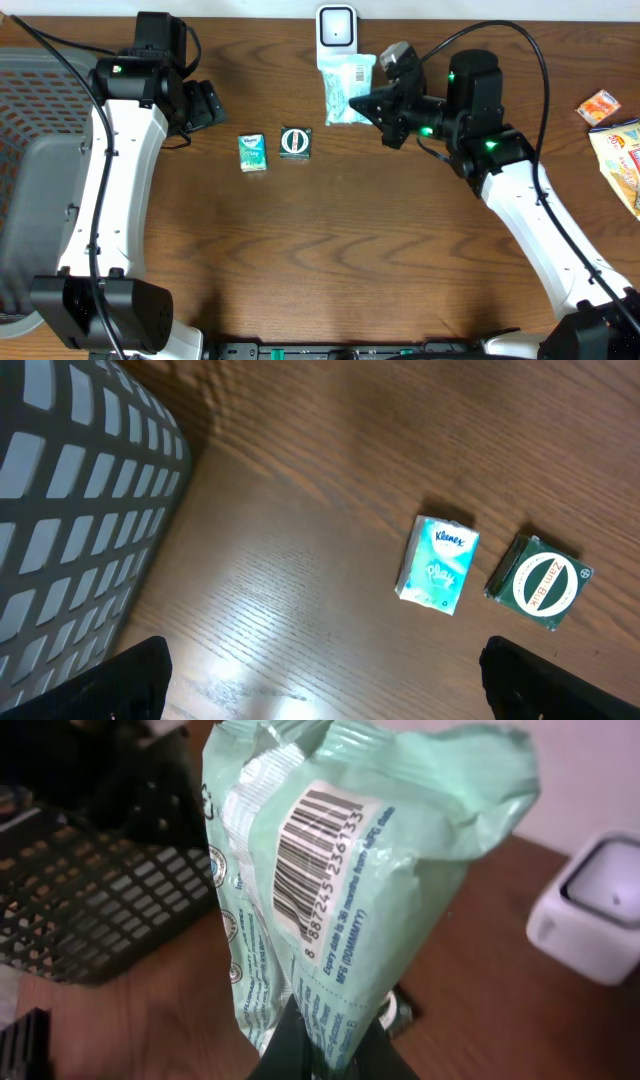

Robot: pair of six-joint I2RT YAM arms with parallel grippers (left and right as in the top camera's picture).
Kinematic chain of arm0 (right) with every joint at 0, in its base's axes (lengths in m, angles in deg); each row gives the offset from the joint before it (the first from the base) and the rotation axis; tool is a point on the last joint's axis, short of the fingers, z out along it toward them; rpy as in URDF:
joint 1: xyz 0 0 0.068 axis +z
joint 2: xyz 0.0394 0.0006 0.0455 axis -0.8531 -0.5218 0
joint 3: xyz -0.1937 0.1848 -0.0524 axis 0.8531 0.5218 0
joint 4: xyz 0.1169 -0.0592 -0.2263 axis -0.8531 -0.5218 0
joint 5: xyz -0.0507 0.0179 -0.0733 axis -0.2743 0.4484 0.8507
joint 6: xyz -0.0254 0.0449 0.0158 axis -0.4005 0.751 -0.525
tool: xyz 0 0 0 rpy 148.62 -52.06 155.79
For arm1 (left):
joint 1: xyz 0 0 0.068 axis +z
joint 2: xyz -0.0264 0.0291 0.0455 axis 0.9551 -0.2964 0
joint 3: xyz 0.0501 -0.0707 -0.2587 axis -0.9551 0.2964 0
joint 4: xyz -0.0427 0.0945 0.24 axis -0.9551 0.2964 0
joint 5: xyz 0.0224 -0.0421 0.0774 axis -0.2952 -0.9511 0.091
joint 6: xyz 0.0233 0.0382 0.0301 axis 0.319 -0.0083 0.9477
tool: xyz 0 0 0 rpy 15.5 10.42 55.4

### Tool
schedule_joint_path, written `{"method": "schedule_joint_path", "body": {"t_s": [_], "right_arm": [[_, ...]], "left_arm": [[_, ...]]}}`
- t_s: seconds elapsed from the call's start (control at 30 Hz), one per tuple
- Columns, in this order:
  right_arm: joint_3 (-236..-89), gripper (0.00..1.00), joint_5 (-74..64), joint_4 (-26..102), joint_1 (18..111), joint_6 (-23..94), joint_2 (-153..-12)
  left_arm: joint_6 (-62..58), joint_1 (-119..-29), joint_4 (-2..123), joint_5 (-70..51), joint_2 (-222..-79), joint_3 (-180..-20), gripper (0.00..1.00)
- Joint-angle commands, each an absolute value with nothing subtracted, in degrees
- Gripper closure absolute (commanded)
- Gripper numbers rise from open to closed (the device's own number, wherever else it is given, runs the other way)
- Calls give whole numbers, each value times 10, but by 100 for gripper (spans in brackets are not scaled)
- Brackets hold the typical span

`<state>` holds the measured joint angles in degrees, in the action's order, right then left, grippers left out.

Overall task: Scan the item barcode
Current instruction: 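Lift the wipes pack up to the white scanner with the right gripper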

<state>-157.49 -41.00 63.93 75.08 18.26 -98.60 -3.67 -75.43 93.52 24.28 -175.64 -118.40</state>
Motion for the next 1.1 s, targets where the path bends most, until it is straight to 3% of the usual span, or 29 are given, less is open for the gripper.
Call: {"method": "schedule_joint_path", "body": {"t_s": [0.0,1.07], "right_arm": [[-1580,99,-424,659,759,173,-989],[-1576,99,-319,626,759,258,-1020]], "left_arm": [[-36,-753,937,252,-1759,-1185,2],[-36,-753,937,252,-1759,-1185,2]]}}
